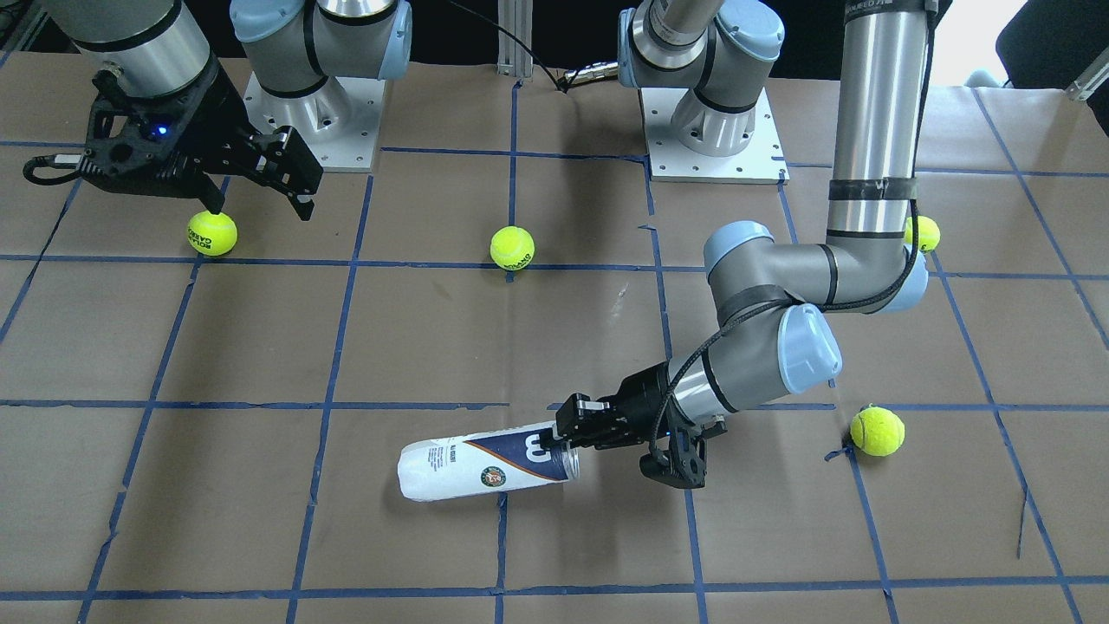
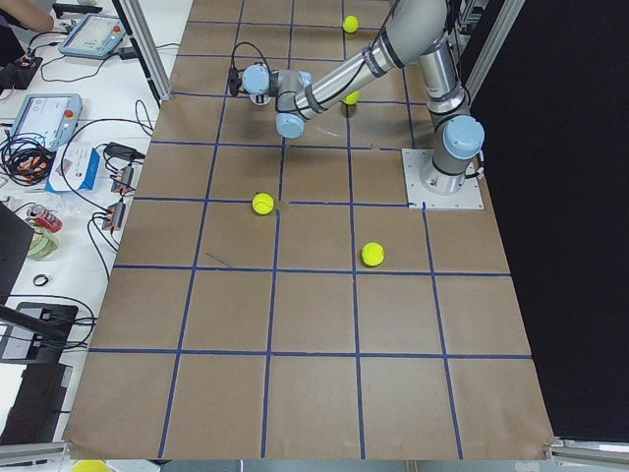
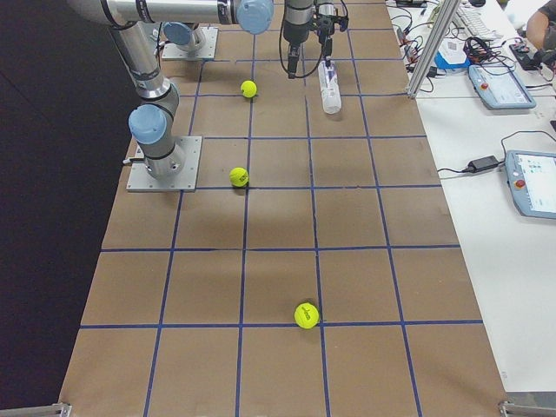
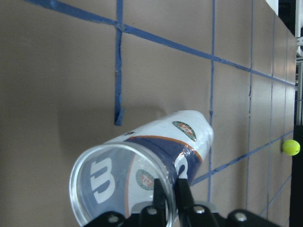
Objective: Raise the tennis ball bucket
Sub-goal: 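Lift the can with the left gripper and stand it upright on the table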
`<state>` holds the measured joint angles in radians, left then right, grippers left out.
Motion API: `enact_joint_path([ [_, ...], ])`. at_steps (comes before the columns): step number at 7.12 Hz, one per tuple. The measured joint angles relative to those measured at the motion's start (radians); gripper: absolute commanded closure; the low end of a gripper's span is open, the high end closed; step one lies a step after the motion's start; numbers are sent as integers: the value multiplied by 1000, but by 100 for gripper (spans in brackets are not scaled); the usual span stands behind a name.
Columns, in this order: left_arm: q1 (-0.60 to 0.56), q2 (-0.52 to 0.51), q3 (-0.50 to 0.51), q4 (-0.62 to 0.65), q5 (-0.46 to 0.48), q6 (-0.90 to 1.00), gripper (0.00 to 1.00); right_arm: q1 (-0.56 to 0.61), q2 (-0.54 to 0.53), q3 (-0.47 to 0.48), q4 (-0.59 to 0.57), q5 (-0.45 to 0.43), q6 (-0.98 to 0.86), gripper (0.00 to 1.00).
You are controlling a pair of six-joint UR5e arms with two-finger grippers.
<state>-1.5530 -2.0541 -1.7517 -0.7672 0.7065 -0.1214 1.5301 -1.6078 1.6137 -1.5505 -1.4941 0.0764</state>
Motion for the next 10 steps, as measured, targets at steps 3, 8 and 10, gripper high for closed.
enact_joint_path([
  [3,-40,142,64,-89,-14,-151,99,-1,0,0,-2,0,-7,0],
  [8,-206,90,517,-536,716,-164,99,-23,-1,0,-4,2,-15,0],
  [10,-246,12,582,-559,879,-89,100,-23,0,0,-4,3,-16,0],
])
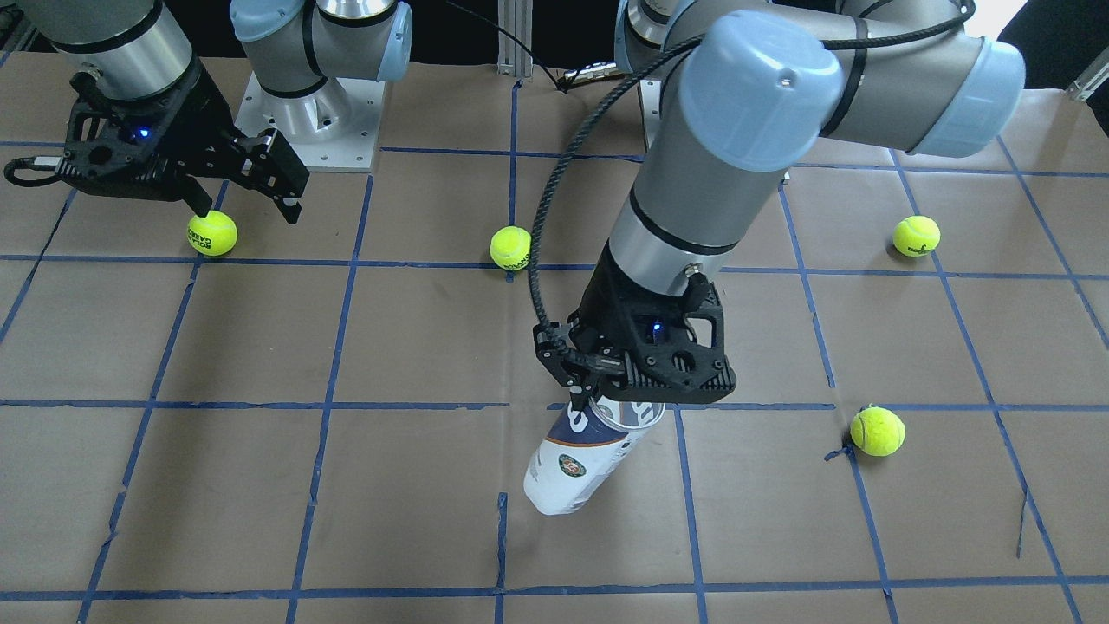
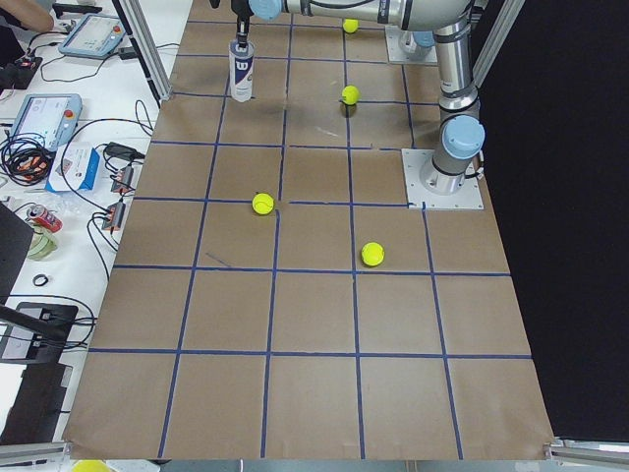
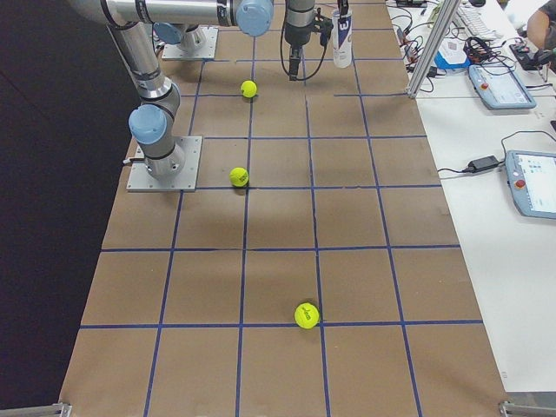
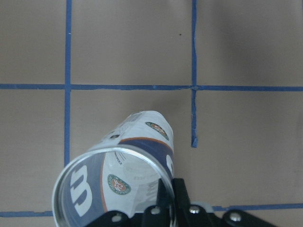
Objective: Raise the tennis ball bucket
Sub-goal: 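Lift the can with the left gripper and stand it upright on the table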
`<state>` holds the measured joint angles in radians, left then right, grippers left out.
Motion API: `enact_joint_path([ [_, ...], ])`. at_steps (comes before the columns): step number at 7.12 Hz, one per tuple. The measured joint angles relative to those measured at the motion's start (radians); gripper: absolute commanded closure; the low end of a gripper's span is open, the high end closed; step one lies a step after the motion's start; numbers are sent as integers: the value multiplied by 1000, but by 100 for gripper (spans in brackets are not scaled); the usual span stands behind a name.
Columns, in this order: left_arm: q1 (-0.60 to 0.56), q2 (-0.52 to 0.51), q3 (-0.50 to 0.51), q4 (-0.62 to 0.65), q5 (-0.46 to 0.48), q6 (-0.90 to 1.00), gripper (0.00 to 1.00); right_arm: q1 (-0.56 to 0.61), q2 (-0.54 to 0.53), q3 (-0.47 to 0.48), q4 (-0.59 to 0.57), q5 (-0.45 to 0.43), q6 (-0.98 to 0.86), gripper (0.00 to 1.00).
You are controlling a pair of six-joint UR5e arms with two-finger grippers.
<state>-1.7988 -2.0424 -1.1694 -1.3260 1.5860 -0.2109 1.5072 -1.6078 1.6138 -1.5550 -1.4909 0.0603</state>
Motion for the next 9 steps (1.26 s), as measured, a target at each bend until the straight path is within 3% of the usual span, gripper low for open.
enact_joint_path([
  [3,-6,-54,19,-18,48,105,100,-6,1,-3,0,-23,-12,0],
  [6,-7,-74,22,-75,9,140,97,-1,-1,-3,2,-46,-22,0],
  [7,-7,-80,23,-84,-4,137,79,-1,-2,-4,2,-45,-22,0],
  [8,-7,-83,24,-89,-9,134,54,-2,-2,-5,3,-45,-22,0],
  [9,-7,-85,26,-97,-10,127,43,-2,-2,-5,2,-44,-22,0],
])
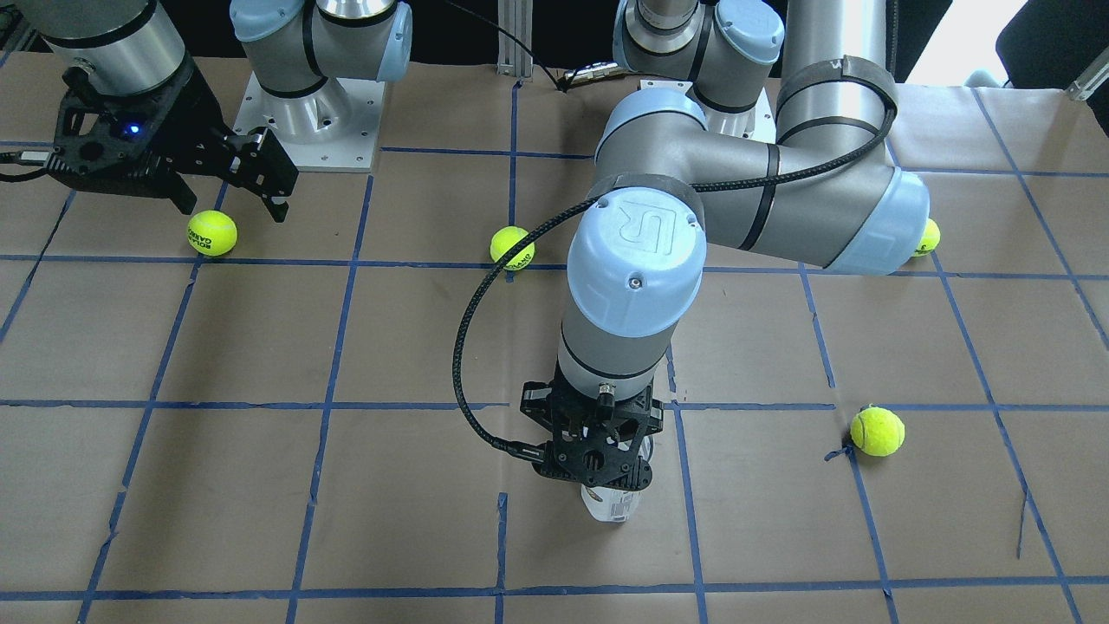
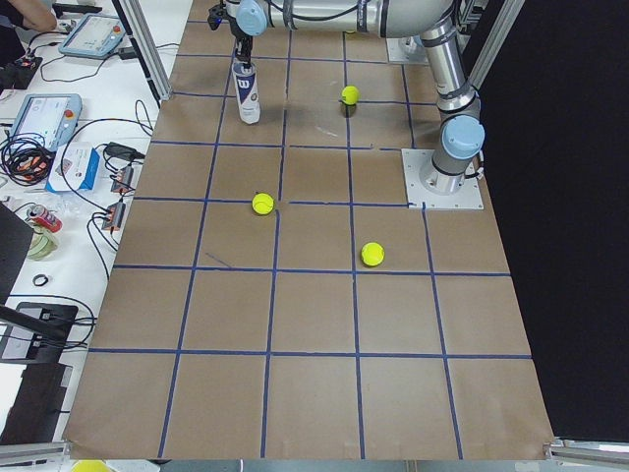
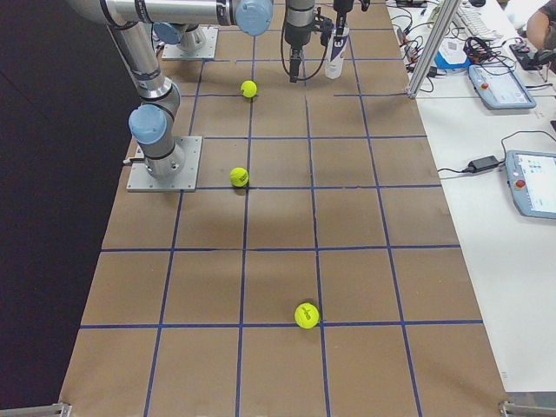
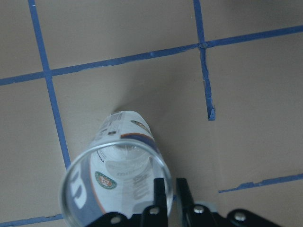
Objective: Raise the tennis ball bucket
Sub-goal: 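Lift the can with the left gripper and stand it upright on the table, then open the left gripper and raise it off the upright can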
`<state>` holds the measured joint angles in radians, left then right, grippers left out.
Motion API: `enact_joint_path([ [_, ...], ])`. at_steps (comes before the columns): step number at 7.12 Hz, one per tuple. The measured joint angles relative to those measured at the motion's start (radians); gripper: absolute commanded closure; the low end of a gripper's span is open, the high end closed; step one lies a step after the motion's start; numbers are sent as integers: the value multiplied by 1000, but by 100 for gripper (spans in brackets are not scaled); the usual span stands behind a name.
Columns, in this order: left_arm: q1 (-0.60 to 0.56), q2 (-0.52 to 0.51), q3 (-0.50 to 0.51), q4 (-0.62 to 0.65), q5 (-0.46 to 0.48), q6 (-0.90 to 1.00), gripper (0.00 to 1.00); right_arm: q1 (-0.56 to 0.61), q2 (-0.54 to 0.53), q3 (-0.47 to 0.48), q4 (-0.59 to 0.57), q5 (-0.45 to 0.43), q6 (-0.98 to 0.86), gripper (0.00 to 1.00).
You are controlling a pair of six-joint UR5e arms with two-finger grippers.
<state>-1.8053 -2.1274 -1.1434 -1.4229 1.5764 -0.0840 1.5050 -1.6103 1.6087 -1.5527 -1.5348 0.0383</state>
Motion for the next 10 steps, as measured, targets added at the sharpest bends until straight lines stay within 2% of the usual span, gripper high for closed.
enact_joint_path([
  [1,0,-1,2,-10,-1,-10,41,1,1,0,-1,1,0,0],
  [2,0,1,3,-16,-2,-15,16,2,1,0,-1,2,0,0],
  [4,2,39,5,-31,-2,-18,13,2,2,-2,-3,2,2,0],
  [7,38,227,-47,-137,-2,-16,13,0,3,-2,-5,1,4,0],
  [9,104,360,-180,-154,-3,-5,12,1,3,-5,-15,3,8,0],
  [10,134,412,-255,-138,-6,-3,8,4,3,-5,-37,2,12,0],
])
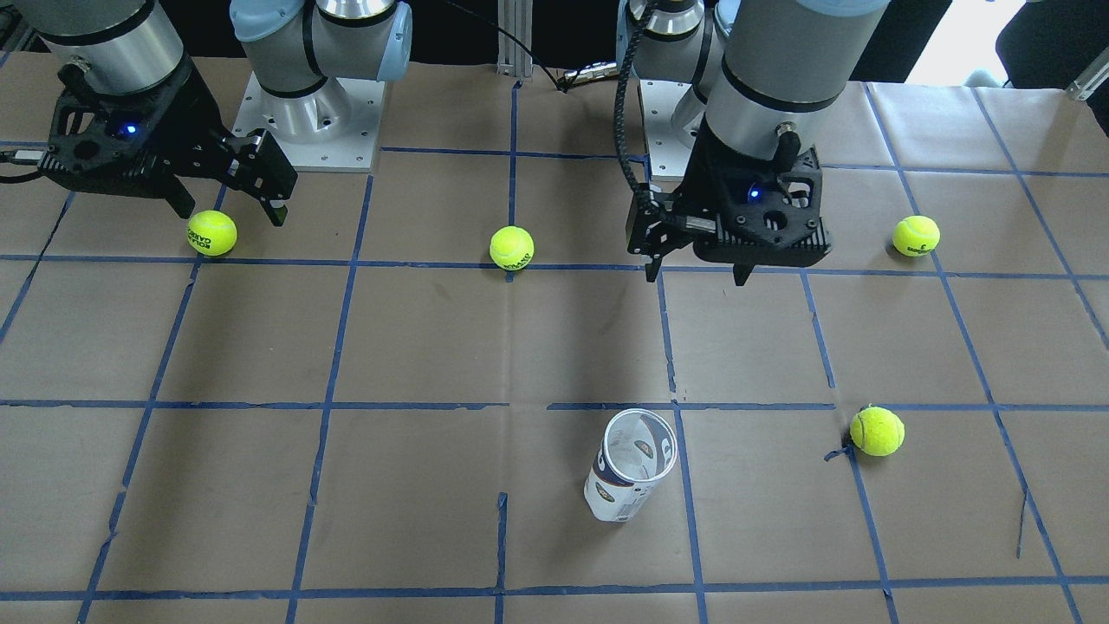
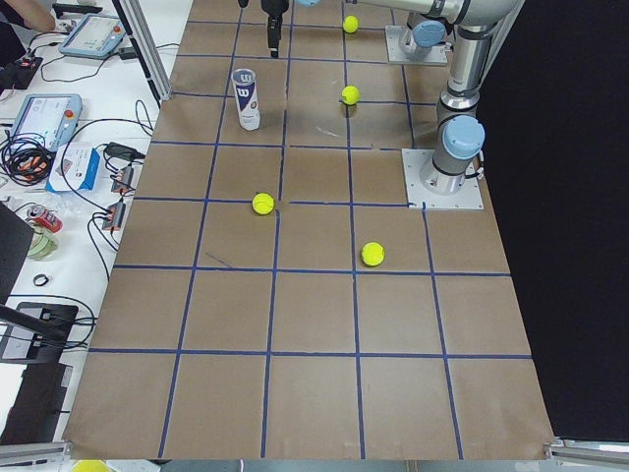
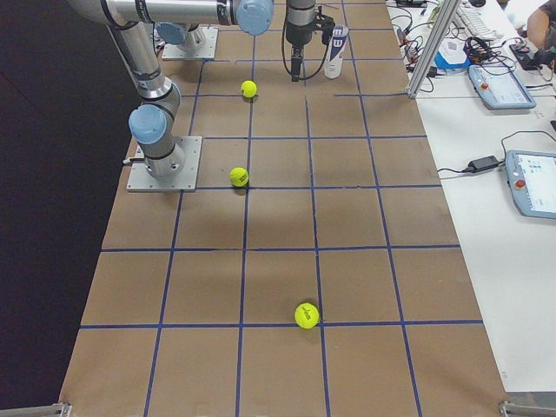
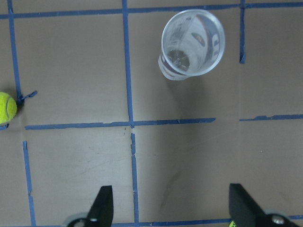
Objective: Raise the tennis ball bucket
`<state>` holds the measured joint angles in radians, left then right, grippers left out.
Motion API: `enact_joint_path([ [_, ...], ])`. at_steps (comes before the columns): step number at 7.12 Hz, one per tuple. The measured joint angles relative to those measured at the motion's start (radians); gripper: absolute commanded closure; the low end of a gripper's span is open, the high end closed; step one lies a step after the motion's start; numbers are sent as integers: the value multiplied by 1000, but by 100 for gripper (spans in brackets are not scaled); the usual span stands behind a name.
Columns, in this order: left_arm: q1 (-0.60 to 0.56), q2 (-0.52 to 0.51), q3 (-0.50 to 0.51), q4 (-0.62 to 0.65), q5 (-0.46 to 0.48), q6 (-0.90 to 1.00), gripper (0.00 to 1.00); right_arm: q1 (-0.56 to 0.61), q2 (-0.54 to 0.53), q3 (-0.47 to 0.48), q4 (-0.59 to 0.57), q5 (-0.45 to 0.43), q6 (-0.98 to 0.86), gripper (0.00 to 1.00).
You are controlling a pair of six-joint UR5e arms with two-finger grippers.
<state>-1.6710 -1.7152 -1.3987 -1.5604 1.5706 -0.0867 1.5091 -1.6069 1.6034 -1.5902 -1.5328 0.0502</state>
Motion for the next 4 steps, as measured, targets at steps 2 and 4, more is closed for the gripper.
enact_joint_path([
  [2,36,51,-85,39,-8,13,5,18,-4,-1,-28,-9,0,0],
  [4,52,59,-102,48,-7,21,3,50,5,-34,-13,-86,5,0],
])
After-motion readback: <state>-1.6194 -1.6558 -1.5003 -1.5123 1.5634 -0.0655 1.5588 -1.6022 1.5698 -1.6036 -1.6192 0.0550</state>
